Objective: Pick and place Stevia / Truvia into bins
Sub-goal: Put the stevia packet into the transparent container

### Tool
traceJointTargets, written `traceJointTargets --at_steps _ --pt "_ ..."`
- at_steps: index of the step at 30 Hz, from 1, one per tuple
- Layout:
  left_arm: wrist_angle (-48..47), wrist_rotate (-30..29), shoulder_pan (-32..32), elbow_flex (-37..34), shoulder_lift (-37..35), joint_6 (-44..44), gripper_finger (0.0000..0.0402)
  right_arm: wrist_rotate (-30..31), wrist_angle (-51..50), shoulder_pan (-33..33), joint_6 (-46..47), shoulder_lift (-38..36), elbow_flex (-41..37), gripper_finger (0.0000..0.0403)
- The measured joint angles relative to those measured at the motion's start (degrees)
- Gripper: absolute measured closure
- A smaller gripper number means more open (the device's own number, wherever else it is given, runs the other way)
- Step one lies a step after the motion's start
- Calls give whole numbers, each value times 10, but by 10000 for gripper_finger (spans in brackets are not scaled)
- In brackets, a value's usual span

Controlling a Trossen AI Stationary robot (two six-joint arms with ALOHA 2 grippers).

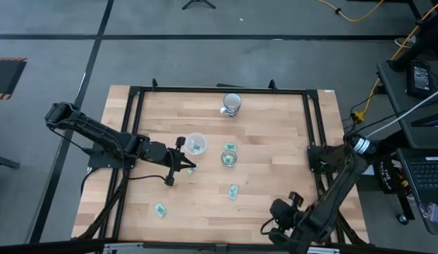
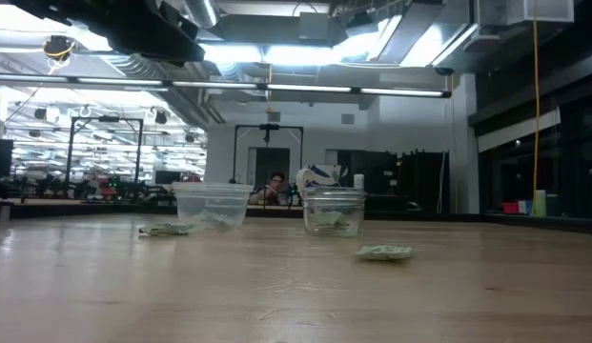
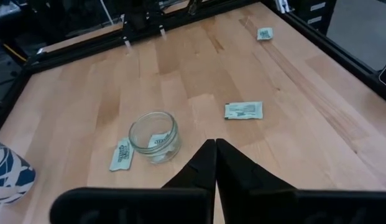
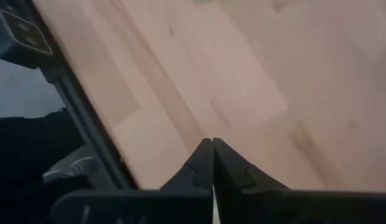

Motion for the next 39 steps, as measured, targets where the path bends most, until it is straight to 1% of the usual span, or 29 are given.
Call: traceJointTargets --at_steps 5,8,12,16,21,26,30,34,39 --pt "0 0 0 0 0 -7 398 -76 -21 1 79 41 31 403" --pt "0 0 0 0 0 -7 399 -99 -20 1 96 57 31 403" --pt "0 0 0 0 0 -7 398 -102 -20 1 96 70 28 392" --pt "0 0 0 0 0 -9 399 -101 -19 1 96 78 28 366" --pt "0 0 0 0 0 -22 398 -77 -18 1 96 85 28 317" --pt "0 0 0 0 0 -22 399 -77 -18 1 96 94 28 259" --pt "0 0 0 0 0 -22 398 -77 -16 1 114 95 27 227" --pt "0 0 0 0 0 -22 399 -77 -15 2 166 96 27 216" --pt "0 0 0 0 0 -22 397 -86 11 8 169 116 27 215"
